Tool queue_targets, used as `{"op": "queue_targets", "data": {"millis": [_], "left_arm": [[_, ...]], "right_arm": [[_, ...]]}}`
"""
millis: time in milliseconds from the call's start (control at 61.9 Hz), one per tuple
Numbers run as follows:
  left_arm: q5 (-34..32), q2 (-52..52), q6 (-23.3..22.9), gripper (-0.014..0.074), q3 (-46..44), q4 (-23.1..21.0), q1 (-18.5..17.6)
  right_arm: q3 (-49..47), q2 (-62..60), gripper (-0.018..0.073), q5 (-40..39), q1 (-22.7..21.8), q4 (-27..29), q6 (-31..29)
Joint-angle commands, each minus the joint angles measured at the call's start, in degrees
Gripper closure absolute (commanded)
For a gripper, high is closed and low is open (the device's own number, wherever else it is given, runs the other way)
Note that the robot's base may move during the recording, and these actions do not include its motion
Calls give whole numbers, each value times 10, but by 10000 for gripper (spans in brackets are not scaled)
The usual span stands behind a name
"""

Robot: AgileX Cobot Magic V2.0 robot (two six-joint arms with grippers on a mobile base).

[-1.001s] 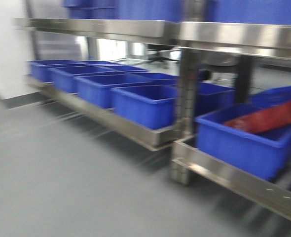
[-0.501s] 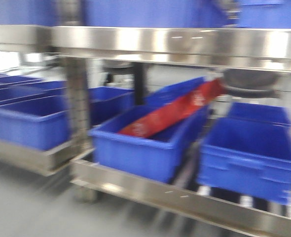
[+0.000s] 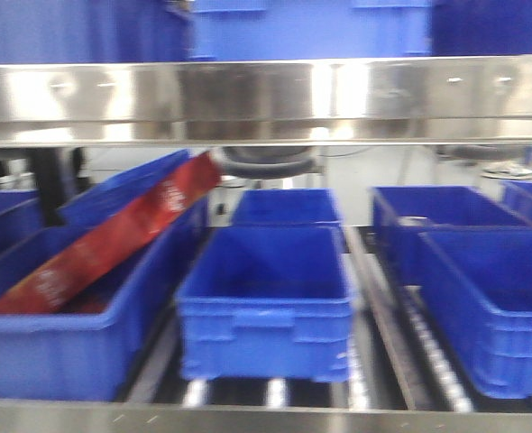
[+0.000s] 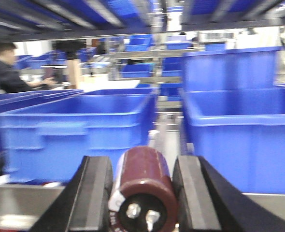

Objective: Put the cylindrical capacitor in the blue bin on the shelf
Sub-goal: 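Hold both cylinders while the base drives up to the blue bin shelf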

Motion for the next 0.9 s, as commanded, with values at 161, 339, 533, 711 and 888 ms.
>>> {"op": "queue_targets", "data": {"millis": [161,339,533,711,888], "left_arm": [[-16,-3,-3,708,-1,-2,1],[-16,-3,-3,708,-1,-2,1],[-16,-3,-3,708,-1,-2,1],[-16,-3,-3,708,-1,-2,1],[-16,-3,-3,708,-1,-2,1]], "right_arm": [[0,-2,722,-14,-1,-6,-1],[0,-2,722,-14,-1,-6,-1],[0,-2,722,-14,-1,-6,-1],[0,-2,722,-14,-1,-6,-1],[0,-2,722,-14,-1,-6,-1]]}}
